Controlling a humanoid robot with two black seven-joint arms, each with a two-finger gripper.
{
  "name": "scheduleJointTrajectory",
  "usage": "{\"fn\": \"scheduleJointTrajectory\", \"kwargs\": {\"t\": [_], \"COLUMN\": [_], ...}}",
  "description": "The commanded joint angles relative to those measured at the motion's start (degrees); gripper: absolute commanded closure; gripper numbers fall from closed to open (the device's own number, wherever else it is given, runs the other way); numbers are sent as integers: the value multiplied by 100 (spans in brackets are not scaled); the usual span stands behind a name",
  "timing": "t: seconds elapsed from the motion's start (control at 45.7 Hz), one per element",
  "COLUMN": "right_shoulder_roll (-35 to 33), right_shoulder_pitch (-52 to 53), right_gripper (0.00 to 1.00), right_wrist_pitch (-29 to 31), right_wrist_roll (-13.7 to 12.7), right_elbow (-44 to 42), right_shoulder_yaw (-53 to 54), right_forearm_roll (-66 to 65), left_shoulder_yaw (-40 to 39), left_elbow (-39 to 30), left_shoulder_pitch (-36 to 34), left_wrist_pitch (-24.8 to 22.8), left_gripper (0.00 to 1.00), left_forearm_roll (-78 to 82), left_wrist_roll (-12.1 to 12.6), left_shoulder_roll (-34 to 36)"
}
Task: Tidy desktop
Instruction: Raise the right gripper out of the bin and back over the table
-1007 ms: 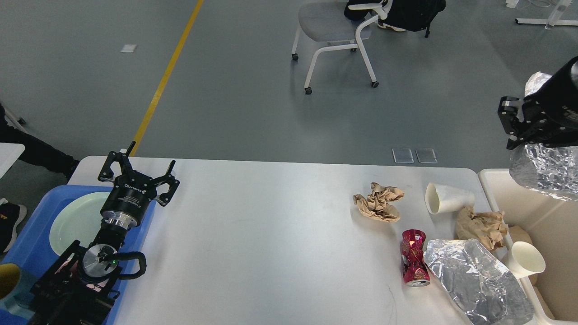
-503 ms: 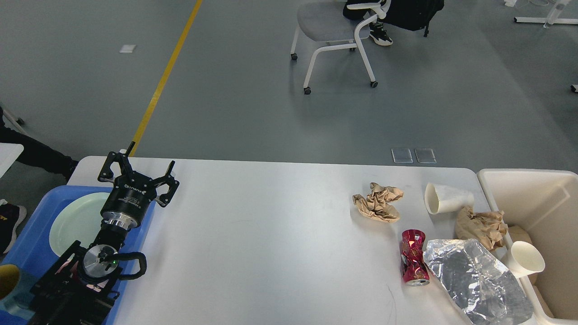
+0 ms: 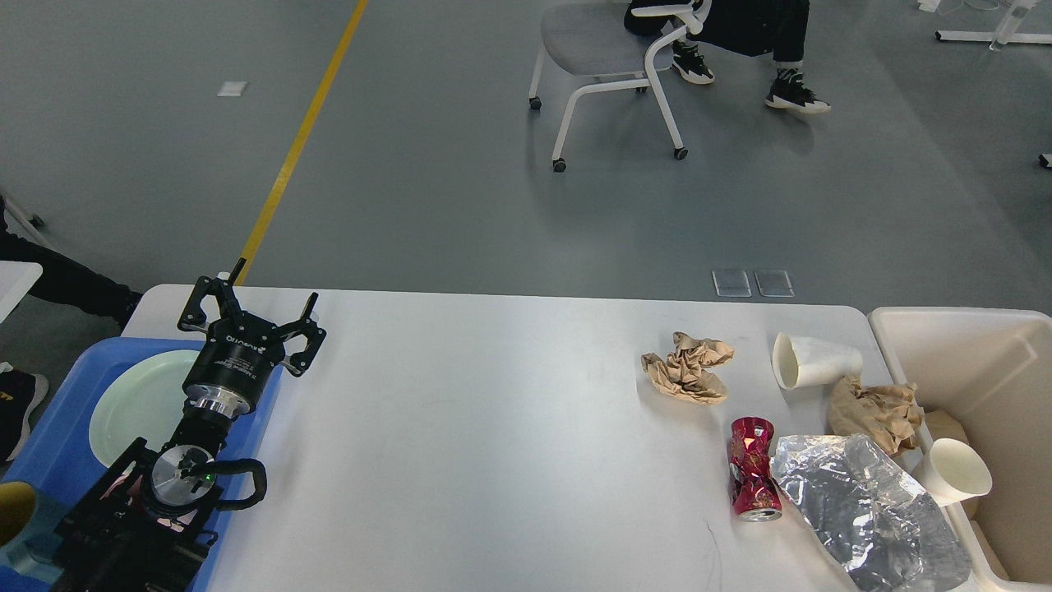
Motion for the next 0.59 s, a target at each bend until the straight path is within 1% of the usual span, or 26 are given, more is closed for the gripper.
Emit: {"fn": "scheduleJointTrajectory", "kwargs": {"t": [0.0,0.153,0.569], "right_shoulder_roll": [302,469,575], "right_shoulder_pitch": [-275,-372,-399], "right_gripper": [100,100,100], "right_wrist_pitch": [-85,-93,-102], "right_wrist_roll": [3,-5,-5], "right_elbow": [-141,-255,-237], "right_shoulder_yaw": [40,84,224], "right_forearm_roll": [2,11,11], "left_shoulder_yaw": [0,0,0], "left_elbow": [0,0,0], "left_shoulder_pitch": [0,0,0], "left_wrist_pitch": [0,0,0], "left_gripper": [4,4,4], "left_forearm_roll": [0,0,0], "left_wrist_roll": [0,0,0], "left_shoulder_roll": [0,0,0]}}
